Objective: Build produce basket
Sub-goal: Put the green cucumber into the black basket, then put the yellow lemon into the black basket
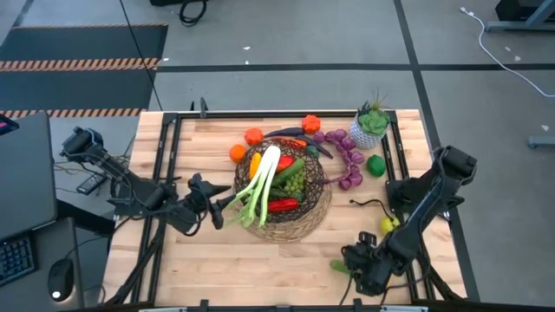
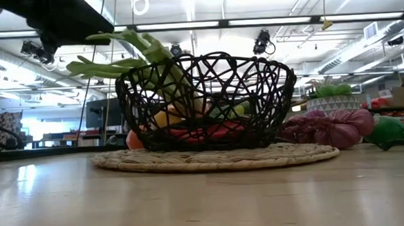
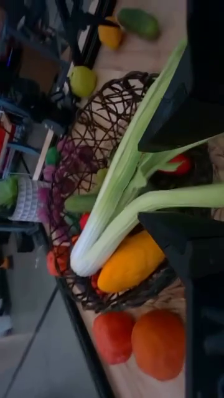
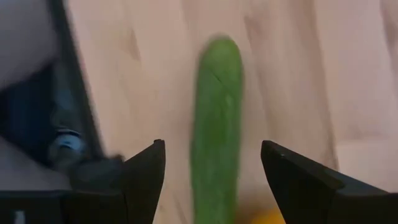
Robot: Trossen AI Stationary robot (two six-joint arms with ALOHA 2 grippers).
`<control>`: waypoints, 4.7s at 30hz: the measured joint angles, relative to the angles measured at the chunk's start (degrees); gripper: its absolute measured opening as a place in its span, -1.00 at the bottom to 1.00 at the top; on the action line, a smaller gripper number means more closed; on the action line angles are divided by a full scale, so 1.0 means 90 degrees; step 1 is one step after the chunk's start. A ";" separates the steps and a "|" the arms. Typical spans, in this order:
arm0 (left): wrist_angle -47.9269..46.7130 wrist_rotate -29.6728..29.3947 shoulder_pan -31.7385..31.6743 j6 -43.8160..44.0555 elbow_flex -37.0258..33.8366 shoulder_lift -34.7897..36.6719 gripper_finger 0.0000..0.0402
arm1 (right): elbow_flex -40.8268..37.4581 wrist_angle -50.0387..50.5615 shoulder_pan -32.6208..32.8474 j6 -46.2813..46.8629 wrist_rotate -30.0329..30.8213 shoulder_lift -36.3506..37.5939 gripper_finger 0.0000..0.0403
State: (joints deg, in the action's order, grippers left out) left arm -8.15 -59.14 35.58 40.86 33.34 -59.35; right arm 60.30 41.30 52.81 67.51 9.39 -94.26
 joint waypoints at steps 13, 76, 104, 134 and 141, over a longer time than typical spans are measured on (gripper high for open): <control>-0.0364 -0.0418 0.0651 0.0928 -0.0005 -0.0568 -0.15 | 0.0259 -0.0115 0.0248 0.0215 -0.0006 -0.1002 0.34; 0.5212 0.3534 -0.0601 -0.5196 -0.0037 -0.0576 -0.62 | 0.0254 -0.1277 -0.3570 -0.5066 0.0810 0.1474 -0.32; 0.6778 0.6045 -0.3647 -0.4088 -0.2742 0.1537 -0.99 | 0.0254 -0.2394 -0.5100 -0.4901 0.0662 0.1462 0.14; 0.5980 0.7112 -0.4569 -0.3140 -0.2739 0.1527 -0.97 | 0.0254 0.1470 -0.3029 0.0363 -0.1533 0.1627 0.47; 0.6002 0.6586 -0.4568 -0.2842 -0.2737 0.1527 -0.93 | 0.0254 0.2050 -0.1664 0.3405 -0.1346 0.1627 0.47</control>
State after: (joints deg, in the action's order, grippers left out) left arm 45.87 0.14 -5.54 15.28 8.71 -45.60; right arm 62.59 59.76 37.84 98.15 -2.72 -79.61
